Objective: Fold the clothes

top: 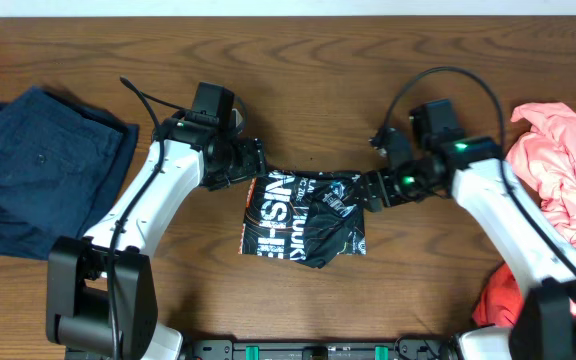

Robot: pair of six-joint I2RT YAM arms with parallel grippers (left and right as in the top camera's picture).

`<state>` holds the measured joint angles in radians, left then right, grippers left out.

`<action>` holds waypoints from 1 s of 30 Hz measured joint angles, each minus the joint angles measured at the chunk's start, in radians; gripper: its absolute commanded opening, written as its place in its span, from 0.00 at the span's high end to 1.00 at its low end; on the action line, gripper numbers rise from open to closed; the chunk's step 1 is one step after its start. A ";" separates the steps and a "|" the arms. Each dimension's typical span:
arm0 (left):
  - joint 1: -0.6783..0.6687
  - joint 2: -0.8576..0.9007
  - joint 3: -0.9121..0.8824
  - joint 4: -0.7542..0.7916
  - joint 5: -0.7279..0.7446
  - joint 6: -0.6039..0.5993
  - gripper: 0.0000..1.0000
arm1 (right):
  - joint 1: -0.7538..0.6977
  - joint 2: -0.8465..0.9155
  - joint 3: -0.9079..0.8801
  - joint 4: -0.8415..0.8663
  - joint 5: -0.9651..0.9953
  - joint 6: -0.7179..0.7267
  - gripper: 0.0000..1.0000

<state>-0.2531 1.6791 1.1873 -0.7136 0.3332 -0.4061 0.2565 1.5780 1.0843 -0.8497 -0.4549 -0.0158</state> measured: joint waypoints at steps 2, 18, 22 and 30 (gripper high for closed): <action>0.000 0.000 0.000 0.000 0.000 0.003 0.25 | 0.020 0.050 -0.005 0.038 0.020 0.023 0.21; 0.000 0.000 0.000 -0.009 0.000 0.022 0.24 | 0.050 0.186 0.000 0.351 0.124 0.180 0.96; 0.000 0.000 0.000 -0.009 0.000 0.022 0.24 | 0.050 0.186 0.006 0.369 0.177 0.190 0.83; 0.000 0.000 0.000 -0.013 0.000 0.022 0.24 | 0.050 0.203 0.008 0.341 0.342 0.196 0.34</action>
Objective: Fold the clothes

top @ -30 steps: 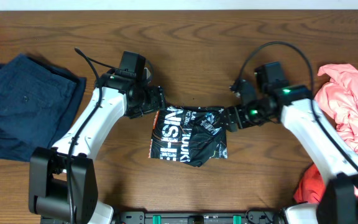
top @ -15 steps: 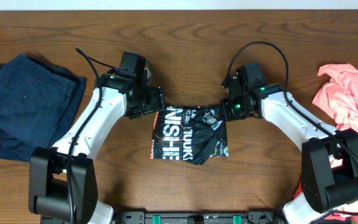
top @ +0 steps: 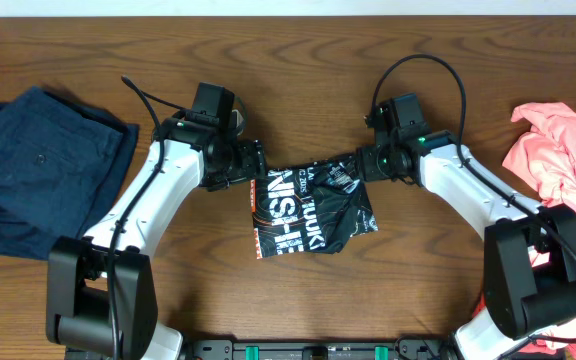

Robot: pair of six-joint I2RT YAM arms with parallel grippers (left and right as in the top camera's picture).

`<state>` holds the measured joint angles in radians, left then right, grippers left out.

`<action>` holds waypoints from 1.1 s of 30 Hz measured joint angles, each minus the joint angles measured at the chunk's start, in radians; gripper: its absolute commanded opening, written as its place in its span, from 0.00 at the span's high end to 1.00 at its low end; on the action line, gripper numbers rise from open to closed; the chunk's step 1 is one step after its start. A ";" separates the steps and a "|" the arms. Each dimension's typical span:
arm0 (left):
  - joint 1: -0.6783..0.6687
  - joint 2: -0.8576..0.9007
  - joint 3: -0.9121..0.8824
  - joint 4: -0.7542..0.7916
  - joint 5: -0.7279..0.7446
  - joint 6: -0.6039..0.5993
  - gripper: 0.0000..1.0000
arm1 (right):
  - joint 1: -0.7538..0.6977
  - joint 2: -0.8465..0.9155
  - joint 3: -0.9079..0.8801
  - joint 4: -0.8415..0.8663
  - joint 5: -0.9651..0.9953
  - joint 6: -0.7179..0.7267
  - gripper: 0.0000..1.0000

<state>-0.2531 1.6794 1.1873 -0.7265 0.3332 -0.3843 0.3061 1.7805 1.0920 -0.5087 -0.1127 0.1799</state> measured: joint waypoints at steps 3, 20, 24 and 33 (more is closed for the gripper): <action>0.000 0.000 0.000 -0.006 0.000 0.000 0.24 | 0.000 -0.008 0.008 -0.084 -0.007 0.000 0.30; 0.000 0.000 0.000 -0.007 0.000 0.000 0.23 | 0.283 -0.071 0.017 -0.225 -0.069 -0.007 0.31; 0.000 0.000 0.000 -0.007 0.000 0.000 0.23 | 0.301 0.015 0.008 -0.210 0.012 0.051 0.45; 0.000 0.000 0.000 -0.009 0.000 0.000 0.23 | 0.293 0.010 0.007 -0.253 0.085 0.115 0.88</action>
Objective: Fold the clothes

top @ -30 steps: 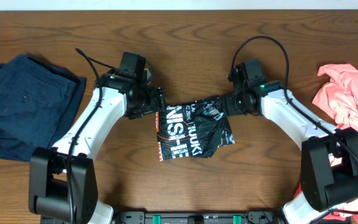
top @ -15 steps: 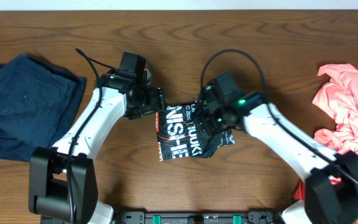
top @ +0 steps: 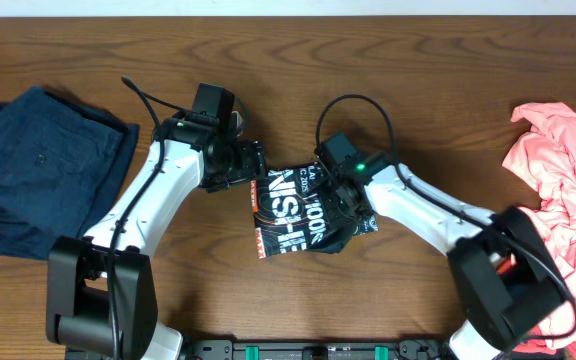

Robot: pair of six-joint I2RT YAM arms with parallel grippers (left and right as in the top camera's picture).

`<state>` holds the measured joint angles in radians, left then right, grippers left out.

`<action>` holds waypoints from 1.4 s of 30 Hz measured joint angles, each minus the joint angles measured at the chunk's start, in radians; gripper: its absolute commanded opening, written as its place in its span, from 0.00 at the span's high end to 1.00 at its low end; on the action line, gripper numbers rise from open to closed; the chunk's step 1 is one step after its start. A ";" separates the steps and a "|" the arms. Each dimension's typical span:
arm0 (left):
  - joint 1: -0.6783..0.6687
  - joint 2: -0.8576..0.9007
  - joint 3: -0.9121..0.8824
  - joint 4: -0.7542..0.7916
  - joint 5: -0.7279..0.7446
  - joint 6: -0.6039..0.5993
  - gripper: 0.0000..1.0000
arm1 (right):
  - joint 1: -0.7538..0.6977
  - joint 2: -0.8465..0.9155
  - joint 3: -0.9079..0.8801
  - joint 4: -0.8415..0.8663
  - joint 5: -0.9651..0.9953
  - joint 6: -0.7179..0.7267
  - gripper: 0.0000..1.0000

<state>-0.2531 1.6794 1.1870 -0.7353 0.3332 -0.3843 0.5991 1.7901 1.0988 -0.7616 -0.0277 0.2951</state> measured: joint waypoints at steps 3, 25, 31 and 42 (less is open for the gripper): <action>0.000 0.000 0.000 0.000 0.000 0.000 0.23 | -0.022 -0.075 0.011 -0.016 0.007 -0.008 0.99; 0.000 0.000 0.000 -0.002 0.000 0.003 0.18 | -0.092 -0.008 0.045 -0.223 0.116 0.058 0.34; 0.000 0.000 0.000 -0.002 0.000 0.001 0.13 | -0.092 -0.008 0.045 -0.263 0.151 0.082 0.26; -0.060 0.090 0.000 0.037 0.029 0.028 0.09 | -0.174 -0.125 0.092 -0.298 0.168 0.093 0.09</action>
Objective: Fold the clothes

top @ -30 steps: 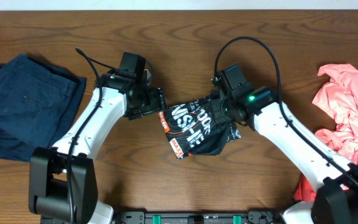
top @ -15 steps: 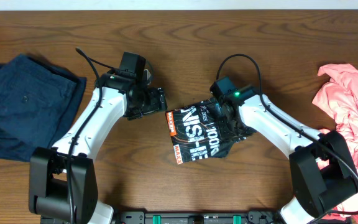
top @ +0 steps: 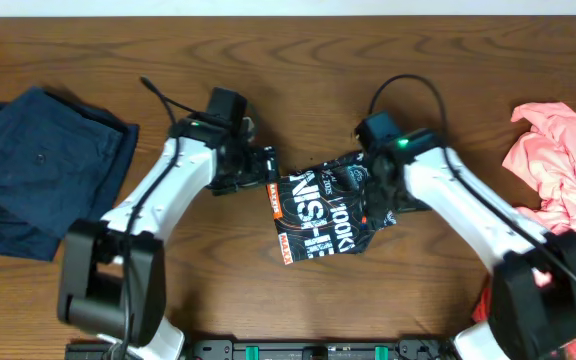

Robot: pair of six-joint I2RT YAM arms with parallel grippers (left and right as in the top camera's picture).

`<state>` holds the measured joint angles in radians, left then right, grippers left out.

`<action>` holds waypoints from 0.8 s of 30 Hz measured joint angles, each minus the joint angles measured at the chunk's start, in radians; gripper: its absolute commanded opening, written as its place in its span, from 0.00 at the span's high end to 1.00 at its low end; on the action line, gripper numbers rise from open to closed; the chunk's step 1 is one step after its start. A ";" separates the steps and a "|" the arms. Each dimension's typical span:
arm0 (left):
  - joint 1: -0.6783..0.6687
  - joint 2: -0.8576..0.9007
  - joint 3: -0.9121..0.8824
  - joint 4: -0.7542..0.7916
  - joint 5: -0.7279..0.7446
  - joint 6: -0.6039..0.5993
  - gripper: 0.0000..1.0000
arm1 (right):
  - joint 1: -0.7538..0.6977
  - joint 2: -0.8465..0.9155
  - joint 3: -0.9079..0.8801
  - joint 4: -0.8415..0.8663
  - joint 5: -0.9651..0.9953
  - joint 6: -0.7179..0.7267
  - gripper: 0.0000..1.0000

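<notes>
A black garment (top: pixel 323 215) with white lettering lies crumpled and tilted at the table's centre. My left gripper (top: pixel 269 186) is at its upper left corner and looks shut on the cloth there. My right gripper (top: pixel 379 196) points down onto the garment's right edge. The wrist hides its fingers, so their state is unclear. A folded navy garment (top: pixel 38 170) lies at the far left. A loose pink garment (top: pixel 560 165) is heaped at the far right.
The wooden table (top: pixel 298 60) carries everything. More pink cloth (top: pixel 496 296) hangs near the front right edge by the right arm's base. Cables loop above both wrists.
My right gripper was over the middle of the black garment and is now at its right edge. The garment sits further right and more tilted. My left gripper has shifted right and down with its corner.
Both grippers first stood at the black garment's upper corners, far apart. The right one was then closer in at the upper right corner, then over the garment's middle with the cloth bunched narrower. Now it is back at the right edge, and the garment has shifted right.
</notes>
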<state>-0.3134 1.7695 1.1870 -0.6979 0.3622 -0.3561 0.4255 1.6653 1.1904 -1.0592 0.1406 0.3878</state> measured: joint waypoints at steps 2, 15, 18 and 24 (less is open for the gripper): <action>-0.022 0.035 0.000 0.031 0.015 0.013 0.08 | -0.021 -0.051 0.008 -0.003 -0.002 0.000 0.07; -0.120 0.184 0.006 0.174 0.071 0.064 0.94 | -0.058 -0.180 0.015 -0.063 -0.002 -0.001 0.07; -0.113 0.180 0.008 0.166 0.084 0.106 0.94 | -0.058 -0.180 0.015 -0.079 -0.002 -0.001 0.08; 0.020 0.149 0.037 0.089 -0.008 0.137 0.94 | -0.058 -0.180 0.015 -0.083 -0.002 -0.001 0.08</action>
<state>-0.2935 1.9186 1.2240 -0.6090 0.3542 -0.2195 0.3676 1.4857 1.2053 -1.1419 0.1390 0.3866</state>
